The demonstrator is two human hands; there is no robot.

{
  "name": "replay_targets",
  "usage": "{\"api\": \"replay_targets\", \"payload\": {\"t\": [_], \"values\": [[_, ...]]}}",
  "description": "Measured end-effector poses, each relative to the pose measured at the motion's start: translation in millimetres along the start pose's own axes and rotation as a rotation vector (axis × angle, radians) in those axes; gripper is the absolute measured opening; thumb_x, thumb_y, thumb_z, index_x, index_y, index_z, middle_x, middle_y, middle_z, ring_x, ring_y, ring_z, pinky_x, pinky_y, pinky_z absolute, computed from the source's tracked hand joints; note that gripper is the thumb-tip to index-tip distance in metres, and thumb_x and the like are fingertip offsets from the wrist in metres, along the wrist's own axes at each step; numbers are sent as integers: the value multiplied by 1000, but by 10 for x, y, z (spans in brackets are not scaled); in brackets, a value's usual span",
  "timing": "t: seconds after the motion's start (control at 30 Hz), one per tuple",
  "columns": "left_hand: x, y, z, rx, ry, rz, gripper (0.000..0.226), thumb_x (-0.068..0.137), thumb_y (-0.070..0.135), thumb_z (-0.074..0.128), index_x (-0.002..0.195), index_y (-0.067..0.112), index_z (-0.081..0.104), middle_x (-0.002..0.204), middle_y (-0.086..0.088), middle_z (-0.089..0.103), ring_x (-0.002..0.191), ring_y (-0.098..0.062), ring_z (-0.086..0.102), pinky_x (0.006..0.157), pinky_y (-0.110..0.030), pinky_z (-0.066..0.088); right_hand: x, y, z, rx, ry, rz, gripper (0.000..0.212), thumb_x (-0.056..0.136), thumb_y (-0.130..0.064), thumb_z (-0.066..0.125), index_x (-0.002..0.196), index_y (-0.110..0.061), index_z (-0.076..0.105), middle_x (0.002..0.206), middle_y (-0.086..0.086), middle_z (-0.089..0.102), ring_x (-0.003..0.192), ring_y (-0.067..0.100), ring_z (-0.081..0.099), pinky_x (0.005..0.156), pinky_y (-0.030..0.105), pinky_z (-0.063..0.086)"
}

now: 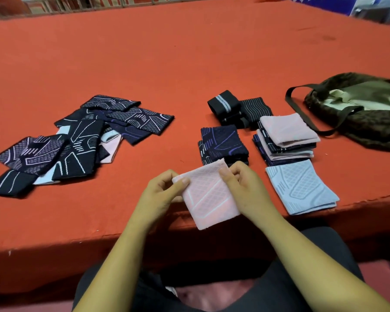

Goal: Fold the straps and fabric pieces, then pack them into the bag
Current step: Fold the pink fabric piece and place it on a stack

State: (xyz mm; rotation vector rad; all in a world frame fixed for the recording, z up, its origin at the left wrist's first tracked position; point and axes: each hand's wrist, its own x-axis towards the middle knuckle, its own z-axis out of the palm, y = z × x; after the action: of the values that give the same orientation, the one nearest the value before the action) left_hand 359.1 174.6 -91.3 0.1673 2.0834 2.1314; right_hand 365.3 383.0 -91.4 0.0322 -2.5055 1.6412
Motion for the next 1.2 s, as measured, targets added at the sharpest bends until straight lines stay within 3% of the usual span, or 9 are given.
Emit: {"api": "replay_targets", "payload": {"t": [0.13,0.27,0.4,0.47,0.6,0.73,0.9,0.97,1.2], "values": [[85,-18,264,-18,96,68,17,91,21,67,80,16,55,74,-5,58,74,-18,54,65,-33,48,-23,50,-82,66,108,31,33,98,-39,55,79,-13,48,63,0,49,57,11,44,57,36,38],[185,3,623,-146,198,44,10,98,6,55,105,12,53,68,4,63,58,-7,52,55,-21,46,-27,121,-202,110,227,79,19,96,-31,59,90,-17,48,72,-3,57,63,9,52,63,28,43],[391,-43,976,-141,260,-54,19,95,26,59,112,18,61,83,1,64,62,-7,53,55,-25,44,20,215,-422,194,297,89,18,97,-24,58,112,-23,48,98,1,68,89,14,65,78,26,49],[475,-41,1164,-47,172,-135,33,81,38,64,111,25,61,94,2,70,74,-11,64,68,-35,52,78,272,-587,126,368,70,12,98,-23,56,108,-19,53,94,-2,68,90,16,63,78,30,47],[553,-65,1559,-34,-63,-123,50,88,4,67,131,16,46,103,-4,72,87,-14,72,86,-40,58,190,484,-973,-40,468,104,2,97,-15,56,97,-13,56,71,-11,57,80,22,56,70,31,38],[633,-183,1841,45,-131,-42,65,91,2,64,138,33,32,117,-12,66,94,-21,66,90,-40,54,263,731,-1322,-190,438,162,9,95,-17,59,99,-9,59,79,5,63,83,29,58,74,36,42],[637,-380,2058,425,-201,166,41,92,14,61,126,28,43,119,13,55,96,-10,56,87,-27,42,275,932,-1529,-350,347,189,7,94,-17,59,97,-11,57,76,6,62,84,32,57,71,38,41],[642,-383,2120,566,-181,175,35,94,17,59,126,22,46,119,7,57,98,-15,56,81,-24,37,273,1001,-1546,-400,330,193,7,93,-17,59,97,-11,58,74,8,63,84,35,58,72,41,43],[635,-628,2044,1119,-78,526,58,87,54,52,127,13,58,143,-10,38,125,-28,39,104,-40,35,245,1140,-1478,-618,360,154,15,95,-22,57,107,-12,58,102,12,67,98,37,60,74,42,41]]}}
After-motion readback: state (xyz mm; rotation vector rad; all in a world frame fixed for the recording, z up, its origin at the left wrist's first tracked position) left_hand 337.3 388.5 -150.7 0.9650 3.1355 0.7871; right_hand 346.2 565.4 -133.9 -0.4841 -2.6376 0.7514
